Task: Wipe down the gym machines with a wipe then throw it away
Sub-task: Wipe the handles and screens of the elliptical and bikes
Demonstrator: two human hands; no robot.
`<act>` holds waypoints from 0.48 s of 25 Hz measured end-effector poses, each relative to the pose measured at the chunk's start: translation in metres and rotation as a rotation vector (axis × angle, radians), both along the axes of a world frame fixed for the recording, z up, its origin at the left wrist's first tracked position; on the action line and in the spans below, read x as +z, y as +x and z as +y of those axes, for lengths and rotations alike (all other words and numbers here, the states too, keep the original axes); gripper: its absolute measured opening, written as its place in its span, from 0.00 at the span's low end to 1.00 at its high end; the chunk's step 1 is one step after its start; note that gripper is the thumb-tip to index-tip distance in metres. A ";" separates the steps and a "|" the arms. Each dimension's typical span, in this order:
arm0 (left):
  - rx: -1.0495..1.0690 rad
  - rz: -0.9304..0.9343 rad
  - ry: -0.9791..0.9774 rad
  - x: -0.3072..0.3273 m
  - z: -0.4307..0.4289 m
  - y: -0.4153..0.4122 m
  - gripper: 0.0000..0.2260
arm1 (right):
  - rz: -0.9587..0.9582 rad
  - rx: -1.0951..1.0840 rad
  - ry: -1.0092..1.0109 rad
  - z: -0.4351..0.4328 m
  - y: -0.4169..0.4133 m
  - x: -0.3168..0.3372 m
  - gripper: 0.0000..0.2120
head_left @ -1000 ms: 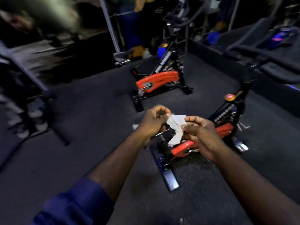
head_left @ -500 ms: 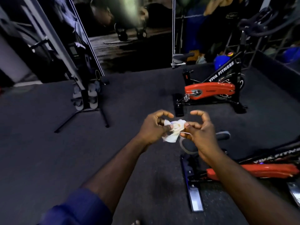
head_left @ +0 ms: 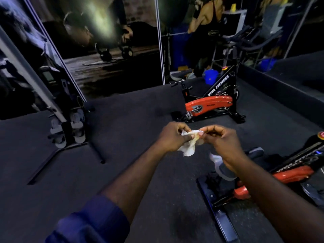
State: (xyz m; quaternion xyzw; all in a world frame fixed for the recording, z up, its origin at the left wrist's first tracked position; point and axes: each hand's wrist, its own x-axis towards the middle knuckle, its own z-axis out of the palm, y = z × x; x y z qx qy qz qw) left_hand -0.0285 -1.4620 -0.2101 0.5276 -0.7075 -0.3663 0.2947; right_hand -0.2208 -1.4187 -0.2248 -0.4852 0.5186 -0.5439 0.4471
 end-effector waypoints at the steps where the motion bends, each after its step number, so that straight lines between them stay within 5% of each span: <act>1: -0.033 0.029 0.001 0.004 -0.008 -0.001 0.05 | -0.029 -0.036 0.000 -0.005 -0.002 0.000 0.06; 6: -0.103 0.244 0.058 0.003 -0.048 -0.038 0.04 | -0.148 0.104 0.041 -0.034 -0.024 -0.008 0.17; 12: -0.172 0.297 0.169 -0.010 -0.102 -0.102 0.05 | -0.245 -0.128 0.151 -0.067 -0.076 -0.027 0.02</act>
